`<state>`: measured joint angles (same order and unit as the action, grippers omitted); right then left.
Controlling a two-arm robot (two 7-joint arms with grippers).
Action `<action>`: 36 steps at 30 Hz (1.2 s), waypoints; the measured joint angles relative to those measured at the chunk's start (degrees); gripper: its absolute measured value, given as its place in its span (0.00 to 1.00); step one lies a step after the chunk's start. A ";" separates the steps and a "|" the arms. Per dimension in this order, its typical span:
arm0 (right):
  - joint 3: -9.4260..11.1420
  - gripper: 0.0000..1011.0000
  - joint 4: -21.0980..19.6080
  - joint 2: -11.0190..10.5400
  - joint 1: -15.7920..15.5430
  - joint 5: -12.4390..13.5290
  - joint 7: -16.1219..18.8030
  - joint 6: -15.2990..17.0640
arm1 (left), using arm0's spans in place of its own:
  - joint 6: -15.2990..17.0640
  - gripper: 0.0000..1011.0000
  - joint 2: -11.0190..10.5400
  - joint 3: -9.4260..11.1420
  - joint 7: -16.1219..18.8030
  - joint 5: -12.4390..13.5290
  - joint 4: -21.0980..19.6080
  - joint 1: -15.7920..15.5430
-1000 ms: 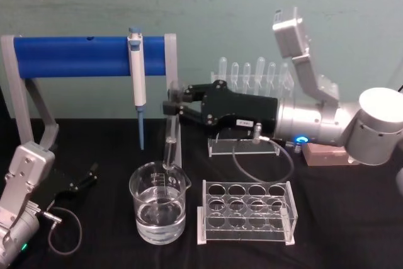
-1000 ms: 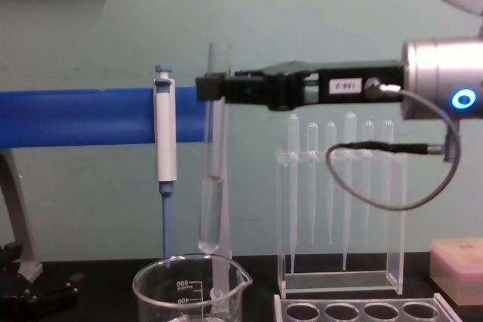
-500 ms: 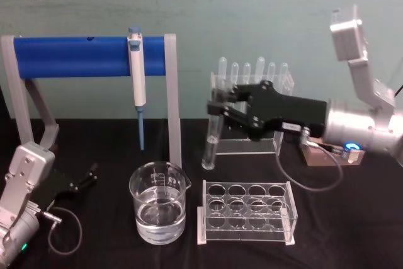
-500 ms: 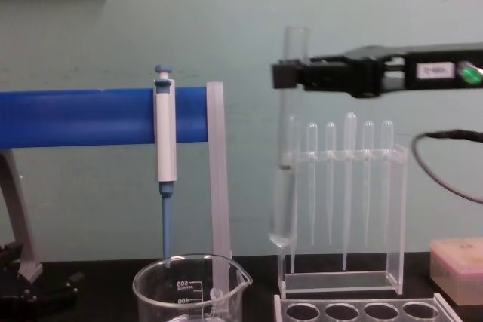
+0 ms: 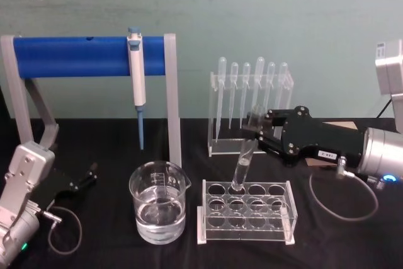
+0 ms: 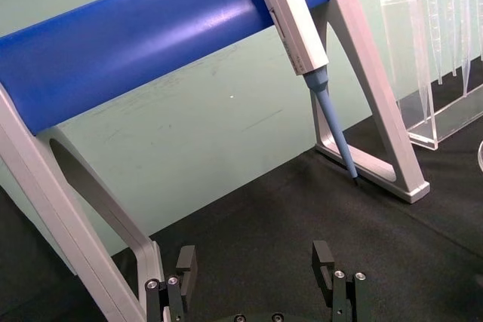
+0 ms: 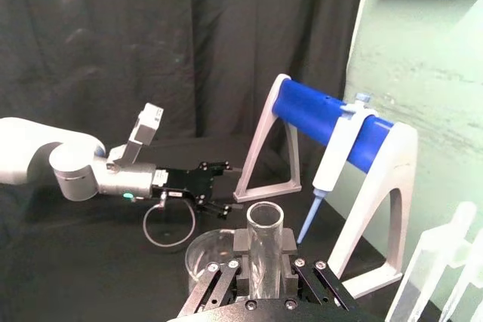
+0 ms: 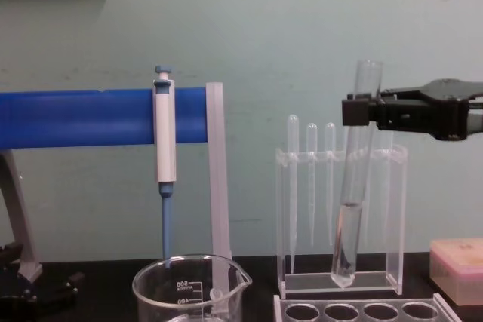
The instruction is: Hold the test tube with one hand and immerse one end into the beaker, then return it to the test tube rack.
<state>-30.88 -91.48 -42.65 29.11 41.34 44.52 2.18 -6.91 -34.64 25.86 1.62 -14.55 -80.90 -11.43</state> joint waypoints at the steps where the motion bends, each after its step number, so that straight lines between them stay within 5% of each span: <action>1: 0.13 0.23 -0.35 -0.22 -0.55 0.00 -0.10 -0.16 | 0.00 0.99 0.00 0.00 0.00 0.00 0.00 0.00; 13: 0.62 0.23 -0.44 -0.19 -3.31 -0.93 -0.15 -1.65 | 0.00 0.99 0.00 0.00 0.00 0.00 0.00 0.00; 36: 0.40 0.23 4.44 2.43 -3.83 -2.82 1.55 -3.65 | 0.00 0.99 0.00 0.00 0.00 0.00 0.00 0.00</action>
<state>-30.48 -87.04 -40.22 25.28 38.52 46.08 -1.47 -6.91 -34.65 25.86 1.62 -14.55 -80.90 -11.43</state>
